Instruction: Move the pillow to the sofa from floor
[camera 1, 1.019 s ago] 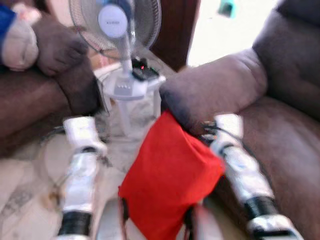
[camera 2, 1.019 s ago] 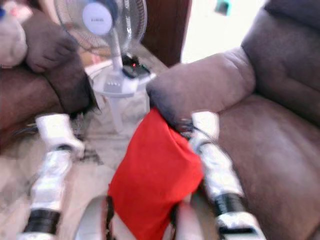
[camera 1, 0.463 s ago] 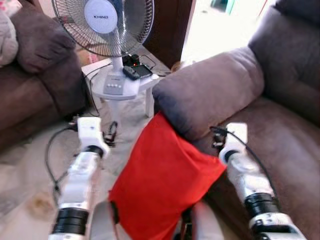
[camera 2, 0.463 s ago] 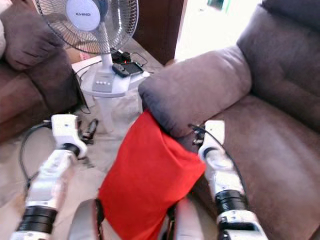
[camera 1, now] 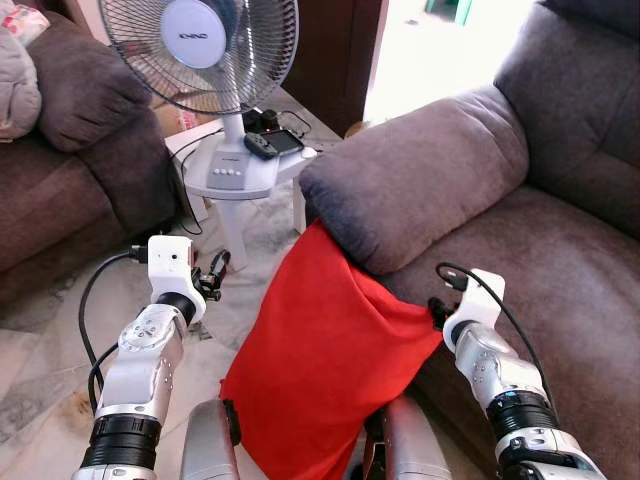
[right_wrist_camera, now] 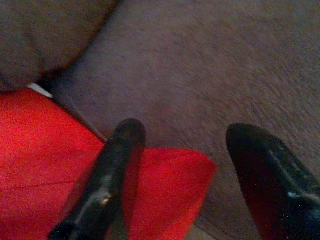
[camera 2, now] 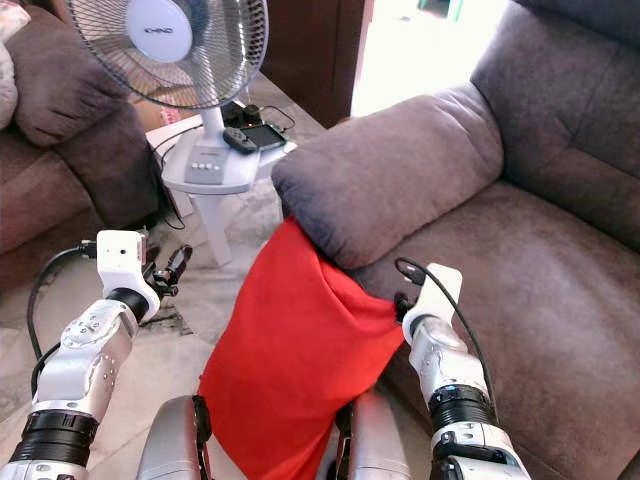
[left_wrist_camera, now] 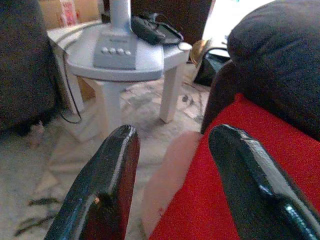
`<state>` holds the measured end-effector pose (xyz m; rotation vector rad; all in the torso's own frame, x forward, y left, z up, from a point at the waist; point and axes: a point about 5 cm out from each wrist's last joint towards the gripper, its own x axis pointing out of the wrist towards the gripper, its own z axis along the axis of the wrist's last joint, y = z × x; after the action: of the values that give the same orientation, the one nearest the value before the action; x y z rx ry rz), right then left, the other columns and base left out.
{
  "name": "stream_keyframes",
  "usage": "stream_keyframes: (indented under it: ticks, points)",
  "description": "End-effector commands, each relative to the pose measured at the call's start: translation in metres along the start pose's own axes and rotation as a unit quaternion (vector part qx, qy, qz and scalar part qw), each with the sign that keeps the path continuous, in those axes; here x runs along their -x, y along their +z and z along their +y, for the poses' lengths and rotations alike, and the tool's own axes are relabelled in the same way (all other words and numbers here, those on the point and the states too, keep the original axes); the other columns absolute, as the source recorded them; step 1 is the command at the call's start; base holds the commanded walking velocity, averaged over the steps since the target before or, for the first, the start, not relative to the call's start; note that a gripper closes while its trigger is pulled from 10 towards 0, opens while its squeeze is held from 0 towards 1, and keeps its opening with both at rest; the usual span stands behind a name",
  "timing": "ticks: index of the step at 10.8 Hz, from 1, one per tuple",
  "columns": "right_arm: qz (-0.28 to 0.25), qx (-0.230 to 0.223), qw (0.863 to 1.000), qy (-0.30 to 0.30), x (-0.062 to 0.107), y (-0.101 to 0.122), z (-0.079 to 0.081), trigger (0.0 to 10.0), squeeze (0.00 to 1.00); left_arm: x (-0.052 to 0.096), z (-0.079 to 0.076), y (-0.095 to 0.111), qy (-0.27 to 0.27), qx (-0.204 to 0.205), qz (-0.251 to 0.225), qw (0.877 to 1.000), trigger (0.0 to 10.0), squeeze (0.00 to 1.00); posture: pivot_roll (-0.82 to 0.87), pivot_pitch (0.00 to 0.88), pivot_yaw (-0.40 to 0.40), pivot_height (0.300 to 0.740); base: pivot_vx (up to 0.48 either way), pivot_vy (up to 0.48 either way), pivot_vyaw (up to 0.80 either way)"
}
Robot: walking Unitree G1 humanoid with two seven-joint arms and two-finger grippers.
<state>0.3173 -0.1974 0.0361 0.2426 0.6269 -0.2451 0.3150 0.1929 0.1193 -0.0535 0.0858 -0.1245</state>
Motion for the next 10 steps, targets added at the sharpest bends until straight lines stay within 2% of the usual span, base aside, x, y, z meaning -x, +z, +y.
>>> stream_keyframes:
  ticks: [1, 2, 3, 5, 6, 9, 10]
  points:
    - [0.008, -0.015, 1.000, -0.004, 0.000, 0.000, 0.001, 10.0, 1.00, 0.000, 0.000, 0.006, -0.008, 0.004, -0.006, 1.000, 10.0, 0.00, 0.03, 0.105, -0.043, 0.553, 0.000, 0.000, 0.00]
    - [0.014, -0.011, 1.000, 0.002, 0.000, 0.000, 0.003, 10.0, 1.00, 0.000, -0.001, 0.007, -0.014, 0.002, -0.005, 1.000, 10.0, 0.00, 0.03, 0.100, -0.040, 0.553, 0.000, 0.000, 0.00]
    - [0.020, -0.015, 1.000, 0.000, 0.000, -0.001, 0.003, 10.0, 0.00, -0.001, -0.002, 0.007, -0.016, 0.002, -0.004, 1.000, 10.0, 0.00, 0.03, 0.096, -0.039, 0.553, 0.000, 0.000, 0.00]
    - [0.042, -0.088, 0.995, 0.016, -0.001, -0.008, 0.007, 10.0, 0.00, -0.001, -0.004, 0.008, -0.027, 0.005, -0.001, 1.000, 10.0, 0.00, 0.04, 0.089, -0.039, 0.553, 0.000, 0.000, 0.00]
    - [0.050, -0.107, 0.993, 0.024, -0.001, -0.010, 0.009, 10.0, 0.00, 0.000, -0.007, 0.008, -0.033, 0.007, 0.001, 0.999, 10.0, 0.00, 0.04, 0.086, -0.042, 0.553, 0.000, 0.000, 0.00]
    - [0.056, -0.140, 0.988, 0.043, -0.002, -0.011, 0.012, 10.0, 0.00, 0.001, -0.013, 0.006, -0.041, 0.009, 0.003, 0.999, 10.0, 0.00, 0.04, 0.095, -0.047, 0.553, 0.000, 0.000, 0.00]
    - [0.061, -0.136, 0.988, 0.038, -0.002, -0.015, 0.011, 10.0, 0.00, 0.001, -0.015, 0.005, -0.045, 0.011, 0.007, 0.999, 10.0, 0.00, 0.04, 0.101, -0.048, 0.553, 0.000, 0.000, 0.00]
